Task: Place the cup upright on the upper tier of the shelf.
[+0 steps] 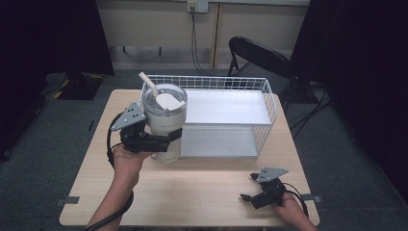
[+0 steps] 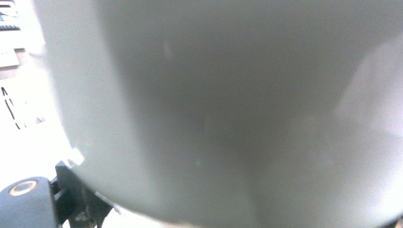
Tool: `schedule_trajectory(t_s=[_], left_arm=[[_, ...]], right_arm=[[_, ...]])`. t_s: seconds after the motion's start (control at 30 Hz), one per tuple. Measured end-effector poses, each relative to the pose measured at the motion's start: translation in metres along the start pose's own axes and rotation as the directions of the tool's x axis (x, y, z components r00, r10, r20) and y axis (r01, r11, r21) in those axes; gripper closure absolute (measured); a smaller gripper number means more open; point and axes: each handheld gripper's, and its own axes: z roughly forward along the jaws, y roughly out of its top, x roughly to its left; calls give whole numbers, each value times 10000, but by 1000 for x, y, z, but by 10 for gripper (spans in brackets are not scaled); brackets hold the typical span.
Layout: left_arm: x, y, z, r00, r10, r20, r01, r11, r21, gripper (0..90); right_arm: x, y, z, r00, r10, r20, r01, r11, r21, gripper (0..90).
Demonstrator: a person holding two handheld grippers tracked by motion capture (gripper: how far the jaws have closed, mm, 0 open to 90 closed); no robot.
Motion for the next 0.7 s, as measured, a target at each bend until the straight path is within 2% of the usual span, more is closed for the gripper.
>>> schedule_trajectory(t_s=[0.7], left_arm=[[-3,44,1,9995,147,263,-148,9999,31,86]], right_arm=[[0,0,0,10000,-8,11,8,10000,-25,109]])
